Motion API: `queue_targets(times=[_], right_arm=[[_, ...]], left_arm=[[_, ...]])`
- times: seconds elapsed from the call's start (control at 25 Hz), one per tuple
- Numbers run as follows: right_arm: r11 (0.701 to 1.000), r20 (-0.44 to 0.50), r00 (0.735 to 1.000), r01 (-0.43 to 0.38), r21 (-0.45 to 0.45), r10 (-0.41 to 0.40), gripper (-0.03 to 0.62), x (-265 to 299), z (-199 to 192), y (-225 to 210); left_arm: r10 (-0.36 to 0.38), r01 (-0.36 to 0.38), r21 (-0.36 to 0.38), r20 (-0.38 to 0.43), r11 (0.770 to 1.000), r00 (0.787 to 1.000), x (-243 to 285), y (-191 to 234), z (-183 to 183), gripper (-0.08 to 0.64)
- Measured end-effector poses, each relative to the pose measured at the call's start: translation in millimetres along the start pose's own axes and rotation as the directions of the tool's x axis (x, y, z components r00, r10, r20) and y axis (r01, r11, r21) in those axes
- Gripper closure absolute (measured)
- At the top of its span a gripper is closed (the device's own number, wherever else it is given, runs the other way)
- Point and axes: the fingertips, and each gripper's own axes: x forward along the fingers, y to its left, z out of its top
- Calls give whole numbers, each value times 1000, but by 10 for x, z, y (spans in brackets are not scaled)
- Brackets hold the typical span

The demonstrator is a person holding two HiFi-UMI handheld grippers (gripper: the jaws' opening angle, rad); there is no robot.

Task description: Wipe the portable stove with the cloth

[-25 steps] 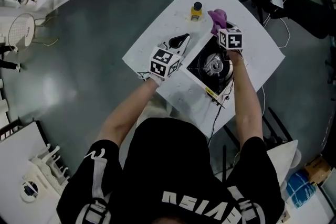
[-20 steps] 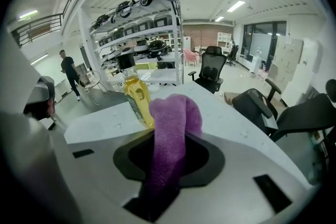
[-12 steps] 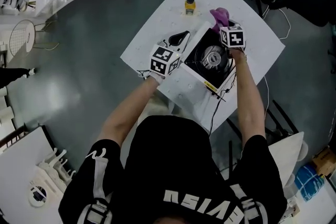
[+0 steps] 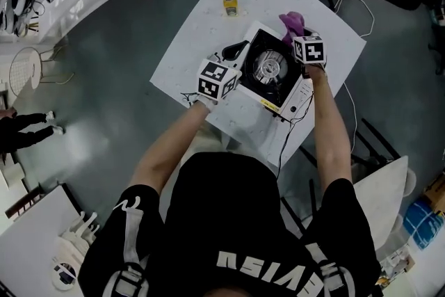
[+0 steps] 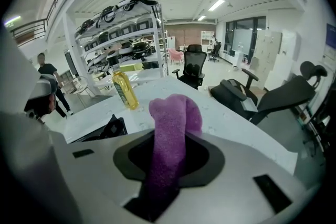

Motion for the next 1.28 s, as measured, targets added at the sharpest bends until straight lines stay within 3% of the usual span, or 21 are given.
queue_targets(times=[0.6,1.28], right_arm=[[988,-1,994,104,118,-105,492,-554,-606,-547],[935,11,971,228,273,-240,492,-1275,-1239,-1024]], left_arm=[[-67,68,43,-22,997,998,104,-475,-41,551],[-167,172,93,-61,981,984,199,-1027,-108,551]])
